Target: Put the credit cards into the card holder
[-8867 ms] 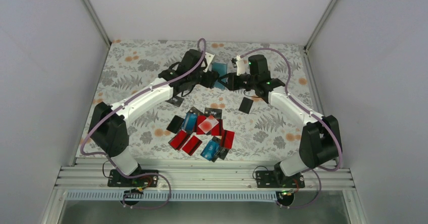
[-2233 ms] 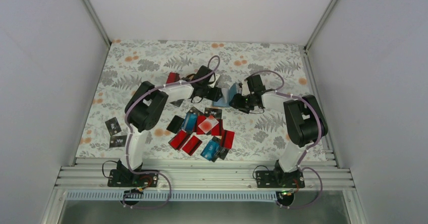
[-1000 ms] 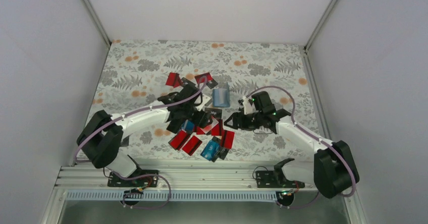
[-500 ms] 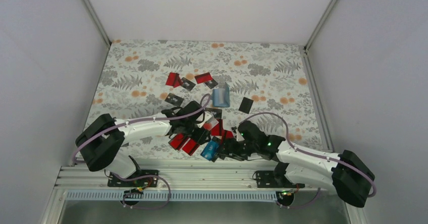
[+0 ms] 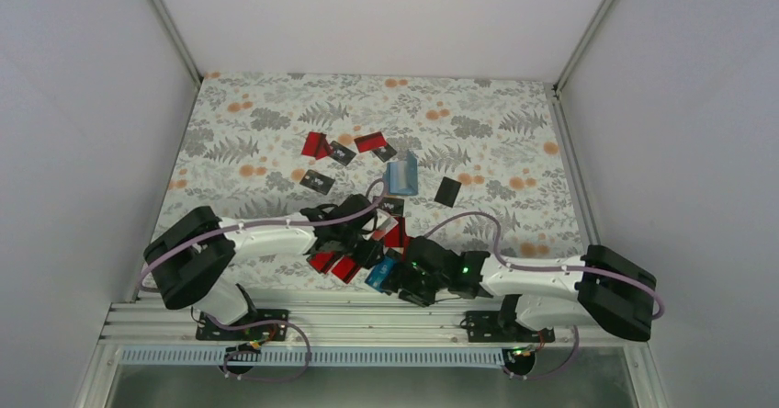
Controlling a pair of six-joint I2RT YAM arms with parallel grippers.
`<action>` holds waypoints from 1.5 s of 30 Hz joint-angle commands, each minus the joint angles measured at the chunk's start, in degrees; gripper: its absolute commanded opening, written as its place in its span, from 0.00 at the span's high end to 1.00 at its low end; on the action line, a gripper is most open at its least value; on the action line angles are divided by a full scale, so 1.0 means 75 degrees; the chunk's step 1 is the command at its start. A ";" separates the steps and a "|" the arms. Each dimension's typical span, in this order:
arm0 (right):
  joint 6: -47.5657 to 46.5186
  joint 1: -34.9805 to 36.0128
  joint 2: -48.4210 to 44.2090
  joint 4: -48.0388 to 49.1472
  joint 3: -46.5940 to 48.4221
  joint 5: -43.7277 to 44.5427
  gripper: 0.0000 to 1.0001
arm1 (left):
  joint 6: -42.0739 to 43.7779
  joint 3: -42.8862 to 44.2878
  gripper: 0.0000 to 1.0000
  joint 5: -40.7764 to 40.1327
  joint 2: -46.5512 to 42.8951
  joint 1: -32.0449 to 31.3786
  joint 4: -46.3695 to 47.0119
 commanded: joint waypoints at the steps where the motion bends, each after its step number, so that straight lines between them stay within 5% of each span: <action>1: 0.0593 0.0127 0.0115 0.0161 -0.0052 0.0496 0.39 | -0.0279 -0.0042 0.54 -0.0388 0.0345 -0.0219 0.0192; 15: 0.0767 0.0139 0.0887 0.1139 -0.0158 0.0636 0.46 | -0.0610 -0.0386 0.56 -0.0747 0.0635 -0.0703 0.0387; 37: 0.0393 -0.0025 0.1171 0.0884 0.0581 0.1094 0.89 | -0.1031 -0.1059 0.56 -0.0612 0.0208 -0.1131 0.0913; 42: 0.0213 -0.0018 0.1180 0.0291 0.0842 0.1043 0.84 | -0.1161 -0.1098 0.58 -0.0719 0.0204 -0.1133 0.1017; 45: 0.0330 0.0106 0.1116 0.0218 0.0611 0.0721 0.67 | -0.1223 -0.1048 0.58 -0.1040 -0.0046 -0.1131 0.0831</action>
